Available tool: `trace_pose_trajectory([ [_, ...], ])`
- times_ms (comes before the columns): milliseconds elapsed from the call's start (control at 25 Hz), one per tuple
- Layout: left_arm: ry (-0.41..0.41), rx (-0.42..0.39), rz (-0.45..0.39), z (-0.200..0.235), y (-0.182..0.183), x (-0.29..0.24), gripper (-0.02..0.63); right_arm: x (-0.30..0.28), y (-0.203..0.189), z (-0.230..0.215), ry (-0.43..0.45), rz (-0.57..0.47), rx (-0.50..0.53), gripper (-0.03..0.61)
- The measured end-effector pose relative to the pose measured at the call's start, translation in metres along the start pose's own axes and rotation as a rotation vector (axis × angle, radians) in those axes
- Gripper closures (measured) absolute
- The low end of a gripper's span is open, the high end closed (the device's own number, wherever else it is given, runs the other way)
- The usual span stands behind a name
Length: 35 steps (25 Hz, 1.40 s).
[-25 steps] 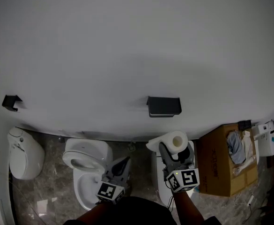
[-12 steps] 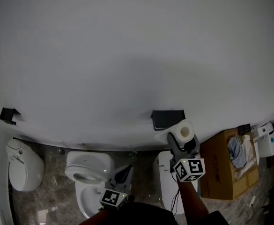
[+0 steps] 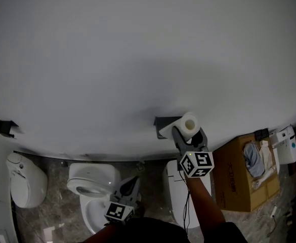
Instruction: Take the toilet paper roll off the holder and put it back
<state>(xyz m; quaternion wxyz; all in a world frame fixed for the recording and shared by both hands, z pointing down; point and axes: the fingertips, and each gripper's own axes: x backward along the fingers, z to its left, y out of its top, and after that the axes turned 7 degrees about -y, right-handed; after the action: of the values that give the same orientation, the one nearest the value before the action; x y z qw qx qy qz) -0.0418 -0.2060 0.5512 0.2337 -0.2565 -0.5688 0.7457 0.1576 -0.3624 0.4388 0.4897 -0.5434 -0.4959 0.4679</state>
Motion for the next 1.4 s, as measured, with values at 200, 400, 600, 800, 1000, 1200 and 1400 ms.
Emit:
trace_pose_trajectory([
  [200,-0.017,-0.003,-0.011,-0.001,0.012,-0.006,0.601,-0.026,0.002,0.001,-0.008,-0.009,0.031,0.218],
  [400,-0.033,0.049,-0.001,0.001,0.025,-0.017,0.601,-0.047,0.002,0.003,-0.010,-0.029,0.046,0.218],
  [600,-0.031,0.049,-0.003,0.010,0.025,-0.020,0.601,-0.062,-0.018,0.003,-0.005,0.009,0.085,0.218],
  [800,-0.031,0.051,0.006,0.020,0.021,-0.021,0.601,-0.069,-0.046,-0.004,-0.032,0.058,0.097,0.218],
  [1000,-0.042,0.055,0.004,0.025,0.022,-0.025,0.601,-0.073,-0.055,0.003,-0.053,0.056,0.198,0.216],
  [1200,-0.053,0.060,-0.001,0.021,0.023,-0.030,0.601,-0.071,-0.057,0.006,-0.052,0.039,0.243,0.216],
  [1400,-0.061,0.079,-0.021,0.021,0.027,-0.024,0.601,-0.071,-0.061,0.001,-0.066,0.100,0.183,0.215],
])
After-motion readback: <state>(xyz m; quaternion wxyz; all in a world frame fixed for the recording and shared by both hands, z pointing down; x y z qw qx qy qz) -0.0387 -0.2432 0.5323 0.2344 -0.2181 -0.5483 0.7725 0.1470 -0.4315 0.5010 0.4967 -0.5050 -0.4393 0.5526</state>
